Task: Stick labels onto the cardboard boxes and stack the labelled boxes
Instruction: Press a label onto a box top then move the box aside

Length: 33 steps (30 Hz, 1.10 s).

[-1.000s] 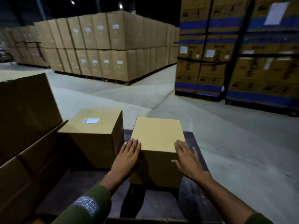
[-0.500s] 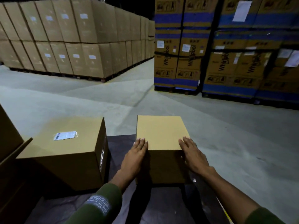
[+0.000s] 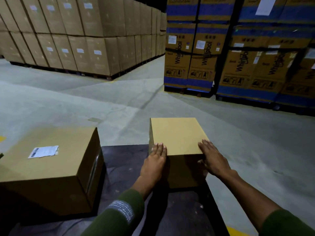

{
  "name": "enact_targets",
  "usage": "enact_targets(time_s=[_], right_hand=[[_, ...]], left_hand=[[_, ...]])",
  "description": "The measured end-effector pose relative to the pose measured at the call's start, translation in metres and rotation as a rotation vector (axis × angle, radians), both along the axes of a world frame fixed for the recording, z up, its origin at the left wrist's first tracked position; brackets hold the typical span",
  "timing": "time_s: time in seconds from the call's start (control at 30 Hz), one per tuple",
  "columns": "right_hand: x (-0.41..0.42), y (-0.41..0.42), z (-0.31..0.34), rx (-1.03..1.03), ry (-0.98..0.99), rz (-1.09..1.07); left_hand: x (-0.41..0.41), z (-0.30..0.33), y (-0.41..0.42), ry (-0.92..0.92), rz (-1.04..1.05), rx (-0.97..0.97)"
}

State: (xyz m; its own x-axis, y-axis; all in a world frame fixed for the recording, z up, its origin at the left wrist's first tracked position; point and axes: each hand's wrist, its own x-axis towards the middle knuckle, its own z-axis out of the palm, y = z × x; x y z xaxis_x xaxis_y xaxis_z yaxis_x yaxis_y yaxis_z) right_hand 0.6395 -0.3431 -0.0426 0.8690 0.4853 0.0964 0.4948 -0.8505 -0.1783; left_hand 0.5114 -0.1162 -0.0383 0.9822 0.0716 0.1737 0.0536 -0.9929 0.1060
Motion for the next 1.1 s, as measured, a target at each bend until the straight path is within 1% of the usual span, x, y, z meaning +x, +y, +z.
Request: enact_targets(time_s=[0.33,0.63,1.1], right_hand=[[0.048,-0.006,-0.003,-0.001,0.008,-0.011],[0.063,-0.007,-0.006,-0.004,-0.012,0.003],[0.069,-0.003,-0.002,-0.038,-0.041,0.009]], left_hand=[[0.038,-0.003,-0.012,0.011,0.017,-0.016],[0.052,-0.004,-0.007,0.006,0.007,-0.038],[0.064,-0.001,0.001,-0.004,-0.022,-0.006]])
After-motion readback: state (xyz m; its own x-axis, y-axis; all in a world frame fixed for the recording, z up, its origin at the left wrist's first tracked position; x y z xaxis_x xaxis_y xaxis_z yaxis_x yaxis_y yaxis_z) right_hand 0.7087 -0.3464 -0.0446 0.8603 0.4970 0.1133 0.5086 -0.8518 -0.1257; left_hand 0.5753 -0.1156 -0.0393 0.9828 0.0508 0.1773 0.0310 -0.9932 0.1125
